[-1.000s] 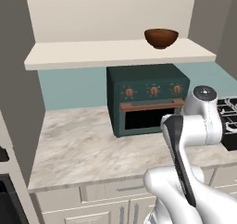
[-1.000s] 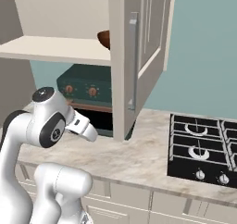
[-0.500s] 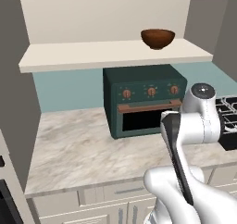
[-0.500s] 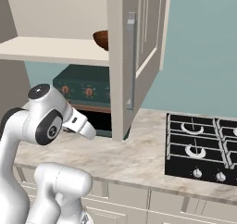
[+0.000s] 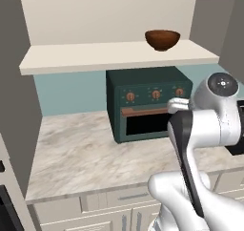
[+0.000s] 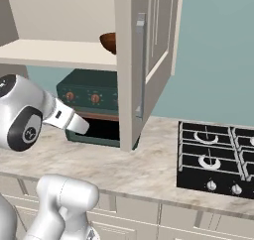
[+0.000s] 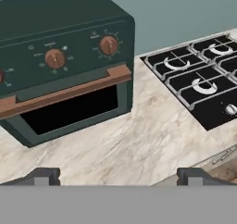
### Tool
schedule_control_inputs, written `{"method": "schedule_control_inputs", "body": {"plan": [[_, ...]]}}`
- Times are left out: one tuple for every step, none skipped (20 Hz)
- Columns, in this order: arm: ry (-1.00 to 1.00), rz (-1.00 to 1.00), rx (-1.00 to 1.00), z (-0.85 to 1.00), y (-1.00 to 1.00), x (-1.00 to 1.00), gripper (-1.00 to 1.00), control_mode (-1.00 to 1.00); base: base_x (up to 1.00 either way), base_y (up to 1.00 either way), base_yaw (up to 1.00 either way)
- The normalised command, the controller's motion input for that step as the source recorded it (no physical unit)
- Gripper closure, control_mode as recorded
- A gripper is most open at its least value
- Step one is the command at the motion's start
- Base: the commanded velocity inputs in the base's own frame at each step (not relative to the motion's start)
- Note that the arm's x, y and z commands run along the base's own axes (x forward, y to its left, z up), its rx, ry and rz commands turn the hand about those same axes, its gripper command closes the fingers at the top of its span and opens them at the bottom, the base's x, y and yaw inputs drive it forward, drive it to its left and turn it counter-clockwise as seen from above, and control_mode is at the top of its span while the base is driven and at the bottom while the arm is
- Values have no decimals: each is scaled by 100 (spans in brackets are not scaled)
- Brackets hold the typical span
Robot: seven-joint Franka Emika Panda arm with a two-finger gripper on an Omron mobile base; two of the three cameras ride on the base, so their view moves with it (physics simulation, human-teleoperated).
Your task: Take the smaller bowl and place it next to the appetizer plate on the dining counter , and place the larger bowl next to the plate with cooked food.
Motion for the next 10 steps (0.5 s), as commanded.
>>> {"method": "schedule_control_inputs", "body": {"plan": [[-31, 0, 0, 82, 20, 19, -100, -100, 0, 0, 0], [-27, 0, 0, 87, 18, 13, -100, -100, 0, 0, 0], [-20, 0, 0, 89, 14, 17, -100, -100, 0, 0, 0], [-18, 0, 0, 92, 7, 7, -100, -100, 0, 0, 0], [-13, 0, 0, 96, 0, 0, -100, -100, 0, 0, 0], [-12, 0, 0, 93, 0, 0, -100, -100, 0, 0, 0], [-10, 1, 0, 86, 0, 4, -100, -100, 0, 0, 0], [-11, 0, 0, 76, 0, 12, -100, -100, 0, 0, 0], [-13, 0, 2, 67, 0, 14, -100, -100, 0, 0, 0], [-15, 0, 5, 62, 0, 9, -100, -100, 0, 0, 0]]}}
